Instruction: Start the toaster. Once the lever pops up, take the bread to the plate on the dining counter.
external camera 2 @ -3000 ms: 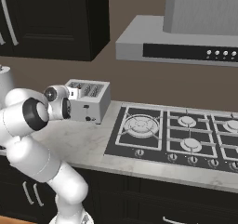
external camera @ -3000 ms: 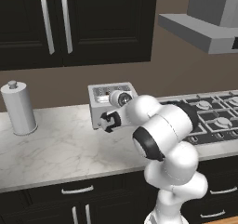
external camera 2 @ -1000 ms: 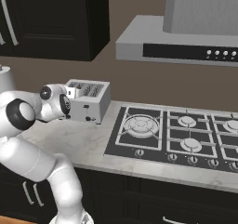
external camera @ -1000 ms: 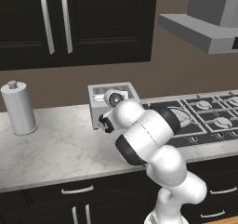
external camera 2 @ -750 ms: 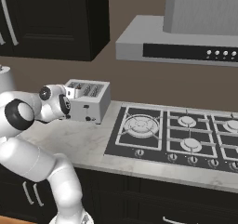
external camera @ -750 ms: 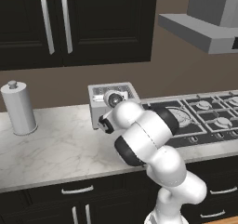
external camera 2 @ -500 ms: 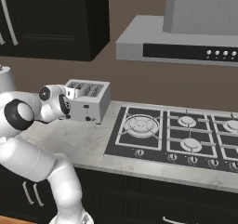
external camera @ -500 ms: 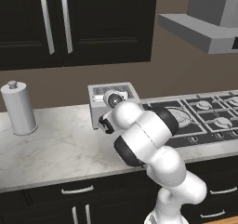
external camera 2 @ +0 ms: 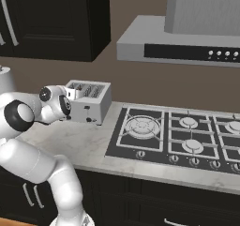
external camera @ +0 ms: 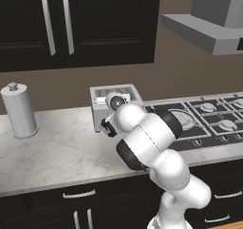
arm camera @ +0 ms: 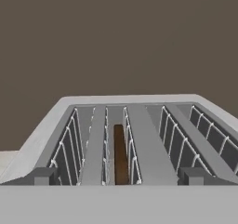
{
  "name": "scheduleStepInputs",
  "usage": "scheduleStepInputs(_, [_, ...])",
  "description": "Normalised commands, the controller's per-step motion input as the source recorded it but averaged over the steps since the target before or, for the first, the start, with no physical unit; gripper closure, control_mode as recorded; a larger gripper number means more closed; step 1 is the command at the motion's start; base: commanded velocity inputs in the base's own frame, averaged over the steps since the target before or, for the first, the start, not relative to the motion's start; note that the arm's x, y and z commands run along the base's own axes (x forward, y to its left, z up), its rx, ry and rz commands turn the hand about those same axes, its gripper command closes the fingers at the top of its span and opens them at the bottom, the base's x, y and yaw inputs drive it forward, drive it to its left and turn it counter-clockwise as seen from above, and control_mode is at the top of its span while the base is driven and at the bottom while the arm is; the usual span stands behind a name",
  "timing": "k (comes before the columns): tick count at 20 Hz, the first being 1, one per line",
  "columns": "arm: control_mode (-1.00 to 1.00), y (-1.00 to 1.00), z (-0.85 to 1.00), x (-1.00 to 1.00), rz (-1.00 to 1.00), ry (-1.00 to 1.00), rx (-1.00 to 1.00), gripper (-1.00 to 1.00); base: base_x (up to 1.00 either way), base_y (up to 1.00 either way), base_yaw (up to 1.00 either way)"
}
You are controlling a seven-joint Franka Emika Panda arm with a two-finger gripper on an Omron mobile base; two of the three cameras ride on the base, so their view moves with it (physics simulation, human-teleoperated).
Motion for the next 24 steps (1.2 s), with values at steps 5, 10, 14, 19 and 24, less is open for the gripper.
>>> scheduleStepInputs(5, [-1.0,0.0,0.0,0.0,0.0,0.0,0.0,-1.0,0.0,0.0,0.0])
scheduleStepInputs(10, [-1.0,0.0,0.0,0.0,0.0,0.0,0.0,-1.0,0.0,0.0,0.0])
scheduleStepInputs(14, [-1.0,-0.01,0.0,0.0,0.01,0.0,0.0,-1.0,0.0,0.0,0.0])
scheduleStepInputs(19, [-1.0,-0.02,0.0,0.0,0.01,0.0,0.0,-1.0,0.0,0.0,0.0])
scheduleStepInputs(24, [-1.0,0.0,0.0,0.0,0.0,0.0,0.0,-1.0,0.0,0.0,0.0])
